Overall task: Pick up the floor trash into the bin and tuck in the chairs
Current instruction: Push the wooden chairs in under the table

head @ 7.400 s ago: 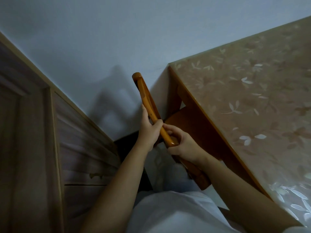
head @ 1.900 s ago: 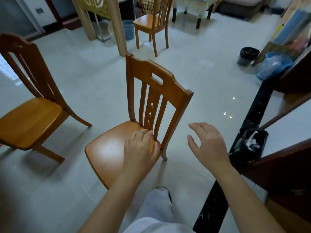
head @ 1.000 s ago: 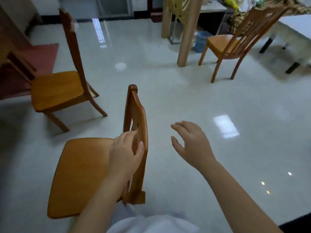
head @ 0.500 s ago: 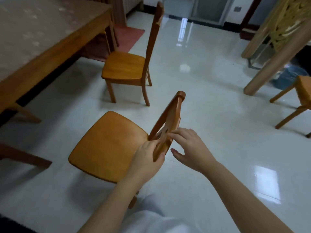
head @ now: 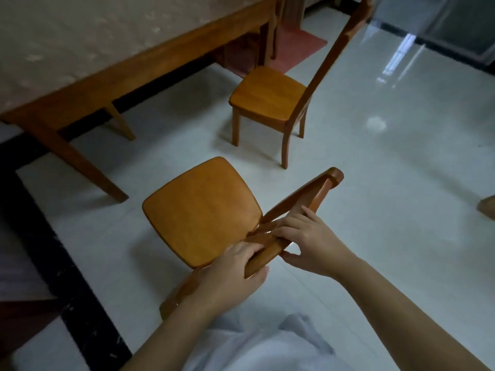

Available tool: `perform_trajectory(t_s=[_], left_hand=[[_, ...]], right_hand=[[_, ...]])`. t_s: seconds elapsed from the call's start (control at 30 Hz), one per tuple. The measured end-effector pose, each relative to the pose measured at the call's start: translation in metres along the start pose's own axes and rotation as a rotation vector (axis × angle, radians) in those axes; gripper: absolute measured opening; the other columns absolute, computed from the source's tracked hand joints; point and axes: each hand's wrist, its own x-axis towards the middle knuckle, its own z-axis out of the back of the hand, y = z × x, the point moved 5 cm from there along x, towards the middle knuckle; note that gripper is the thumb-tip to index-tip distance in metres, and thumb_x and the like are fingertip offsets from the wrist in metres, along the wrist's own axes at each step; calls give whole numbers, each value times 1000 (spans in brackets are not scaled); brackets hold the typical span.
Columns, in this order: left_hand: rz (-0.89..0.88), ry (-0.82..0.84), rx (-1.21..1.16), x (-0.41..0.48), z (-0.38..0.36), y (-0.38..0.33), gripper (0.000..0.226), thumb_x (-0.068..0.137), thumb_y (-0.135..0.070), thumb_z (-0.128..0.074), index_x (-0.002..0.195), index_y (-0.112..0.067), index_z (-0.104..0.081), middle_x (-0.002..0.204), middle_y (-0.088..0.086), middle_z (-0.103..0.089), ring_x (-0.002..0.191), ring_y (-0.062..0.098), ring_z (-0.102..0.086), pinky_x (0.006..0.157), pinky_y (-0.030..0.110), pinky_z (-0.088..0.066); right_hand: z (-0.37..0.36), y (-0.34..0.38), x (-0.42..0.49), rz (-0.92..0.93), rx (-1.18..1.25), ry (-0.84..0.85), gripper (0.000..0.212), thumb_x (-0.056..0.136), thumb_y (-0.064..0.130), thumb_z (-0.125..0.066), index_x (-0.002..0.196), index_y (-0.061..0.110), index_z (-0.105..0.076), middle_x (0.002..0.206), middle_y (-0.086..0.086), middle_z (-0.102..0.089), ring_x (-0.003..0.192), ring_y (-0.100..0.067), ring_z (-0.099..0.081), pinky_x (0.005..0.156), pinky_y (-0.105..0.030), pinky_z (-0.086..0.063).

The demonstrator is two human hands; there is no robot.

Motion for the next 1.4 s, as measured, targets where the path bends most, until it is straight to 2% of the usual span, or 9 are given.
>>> perform_trajectory(t_s=[0.17,0.33,0.43,0.53,0.7,1.0,1.13,1.27,1.4], left_hand=[[142,-240,193,-6,-5,-16,38,91,-39,-48,129,-32,-47,126,-11,-53,114,11,-44,88,22,-32],[325,-353,214,-11,-6,-25,34,88,-47,-52,119,-35,-57,118,-12,-59,108,11,-50,85,24,-33],[367,-355,195,-14,-4,-31,32,86,-46,-55,115,-35,-59,115,-12,-62,106,12,-52,87,27,-38],[381,-280,163,-13,-5,-30,31,86,-44,-56,116,-37,-58,115,-12,-61,104,11,-52,81,24,-39],[361,-204,89,-11,-2,-26,25,87,-40,-56,112,-33,-58,110,-8,-59,100,13,-52,83,31,-46],[340,-281,49,-11,-5,-16,26,82,-49,-60,105,-38,-62,101,-11,-59,92,10,-51,79,29,-45],[336,-224,47,-9,-7,-11,24,83,-45,-60,105,-40,-58,99,-11,-52,92,10,-49,79,28,-44],[298,-238,-27,-7,-6,-13,23,81,-39,-65,103,-37,-60,91,-20,-50,90,4,-48,79,25,-43],[282,-216,-135,-2,-5,-13,23,79,-28,-70,96,-39,-59,97,-20,-57,94,2,-52,79,22,-43]], right_hand=[[3,-11,13,225,90,99,24,74,31,-66,96,19,-67,84,3,-67,73,-15,-60,65,-30,-49],[5,-17,18,355,97,159,24,76,27,-66,99,19,-65,85,2,-67,71,-16,-61,61,-28,-49],[4,-15,22,366,97,216,27,78,29,-66,103,20,-64,89,1,-68,74,-18,-62,65,-32,-53],[-1,-19,29,355,97,336,30,81,35,-63,109,24,-61,95,3,-67,80,-15,-61,71,-33,-54],[-7,-24,44,326,119,493,26,80,37,-64,104,27,-62,89,7,-67,76,-11,-60,73,-35,-54],[-9,-24,40,308,145,425,24,78,38,-65,101,32,-63,87,11,-67,73,-9,-60,70,-30,-53],[-10,-23,41,283,142,472,22,76,39,-67,97,32,-63,82,12,-65,69,-8,-58,67,-25,-50],[-11,-23,46,255,190,518,25,73,37,-71,96,30,-63,83,10,-66,71,-10,-59,69,-30,-53],[-12,-25,46,231,198,566,28,72,36,-72,98,29,-63,85,8,-64,74,-11,-58,70,-30,-53]])
